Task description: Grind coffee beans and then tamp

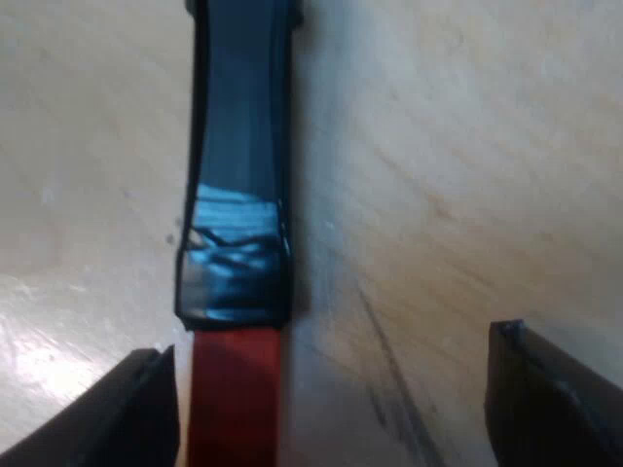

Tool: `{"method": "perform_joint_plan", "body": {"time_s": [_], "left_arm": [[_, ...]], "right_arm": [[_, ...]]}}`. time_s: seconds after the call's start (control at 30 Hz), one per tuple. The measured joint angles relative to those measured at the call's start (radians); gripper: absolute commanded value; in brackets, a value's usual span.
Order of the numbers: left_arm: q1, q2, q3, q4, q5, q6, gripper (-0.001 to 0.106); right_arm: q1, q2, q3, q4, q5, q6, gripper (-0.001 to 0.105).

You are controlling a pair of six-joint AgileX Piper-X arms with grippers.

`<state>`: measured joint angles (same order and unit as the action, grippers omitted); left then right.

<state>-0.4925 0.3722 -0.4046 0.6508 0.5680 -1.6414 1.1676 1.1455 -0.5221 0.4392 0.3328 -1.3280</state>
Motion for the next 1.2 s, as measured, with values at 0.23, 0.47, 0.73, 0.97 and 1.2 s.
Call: {"method": "perform_joint_plan", "body": {"time_s": [0.23, 0.47, 0.73, 0.97, 1.2], "left_arm": [[0.000, 0.000, 0.000, 0.000, 0.000, 0.000, 0.081], [0.000, 0.000, 0.000, 0.000, 0.000, 0.000, 0.081], [0.000, 0.000, 0.000, 0.000, 0.000, 0.000, 0.081], [0.000, 0.000, 0.000, 0.000, 0.000, 0.000, 0.081], [0.000, 0.000, 0.000, 0.000, 0.000, 0.000, 0.081]], "right_arm": [[0.000, -0.052, -0.131, 0.212, 0.000, 0.000, 0.066], [0.000, -0.088, -0.218, 0.333, 0.000, 0.000, 0.066], [0.000, -0.154, -0.299, 0.398, 0.000, -0.012, 0.066], [0.000, -0.225, -0.345, 0.404, 0.000, -0.113, 0.062], [0.000, -0.293, -0.383, 0.370, -0.006, -0.209, 0.062]]}}
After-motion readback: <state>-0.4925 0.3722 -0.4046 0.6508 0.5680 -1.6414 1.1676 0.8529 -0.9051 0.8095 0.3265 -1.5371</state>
